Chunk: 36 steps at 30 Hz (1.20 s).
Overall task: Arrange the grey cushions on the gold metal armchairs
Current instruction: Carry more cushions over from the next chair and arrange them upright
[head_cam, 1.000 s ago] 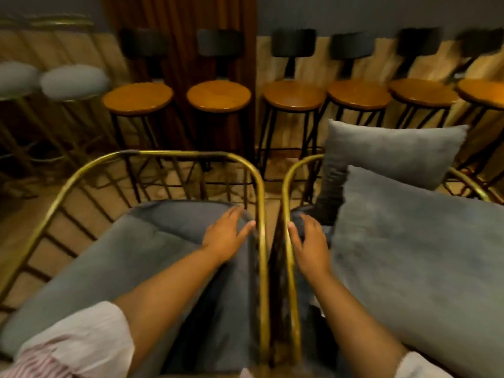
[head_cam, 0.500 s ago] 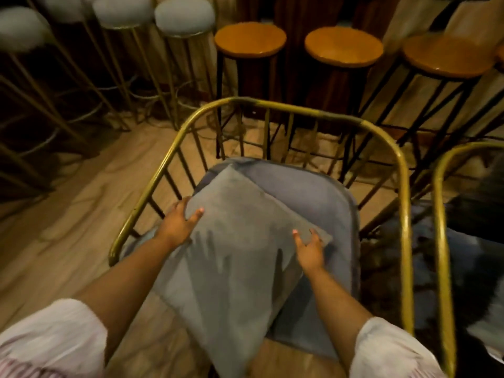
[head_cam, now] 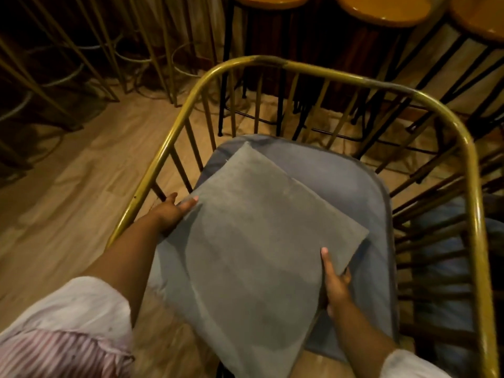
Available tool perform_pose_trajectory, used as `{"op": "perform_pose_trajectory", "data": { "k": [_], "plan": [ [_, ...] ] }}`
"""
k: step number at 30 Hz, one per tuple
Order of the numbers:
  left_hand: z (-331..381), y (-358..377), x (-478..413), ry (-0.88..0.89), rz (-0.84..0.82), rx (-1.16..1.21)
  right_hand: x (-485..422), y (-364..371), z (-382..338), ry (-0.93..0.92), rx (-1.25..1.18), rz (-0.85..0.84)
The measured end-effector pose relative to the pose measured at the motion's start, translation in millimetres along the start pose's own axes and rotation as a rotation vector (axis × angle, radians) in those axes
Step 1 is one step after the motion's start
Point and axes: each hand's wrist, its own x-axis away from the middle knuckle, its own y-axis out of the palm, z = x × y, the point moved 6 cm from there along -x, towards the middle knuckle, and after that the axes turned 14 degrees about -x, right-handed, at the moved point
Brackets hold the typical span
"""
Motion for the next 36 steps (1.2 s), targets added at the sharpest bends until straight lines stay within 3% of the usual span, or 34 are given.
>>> {"op": "perform_pose_trajectory", "data": {
  "k": [5, 10, 15, 22, 27, 36],
  "plan": [
    [2, 16, -5, -0.047, -0.108, 0.045, -3, 11, -10, -0.007, -0.091, -0.073],
    [0, 50, -2, -0.089, -0.202, 0.222, -19, 21, -78, -0.173, 0.091, -0.224],
    [10, 80, 15, -0.058, -0.015, 0.385, -41, 19, -117, -0.221, 0.171, -0.267],
    [46, 96, 24, 0.047, 0.004, 0.304, -58, -22, -128, -0.209, 0.102, -0.204],
    [36, 106, 25, 0.003, 0.007, 0.245, -60, -25, -105, -0.172, 0.191, -0.245],
    [43, 117, 23, -0.094, 0.027, 0.113, -71, -29, -93, -0.073, 0.452, -0.157]
  ]
}}
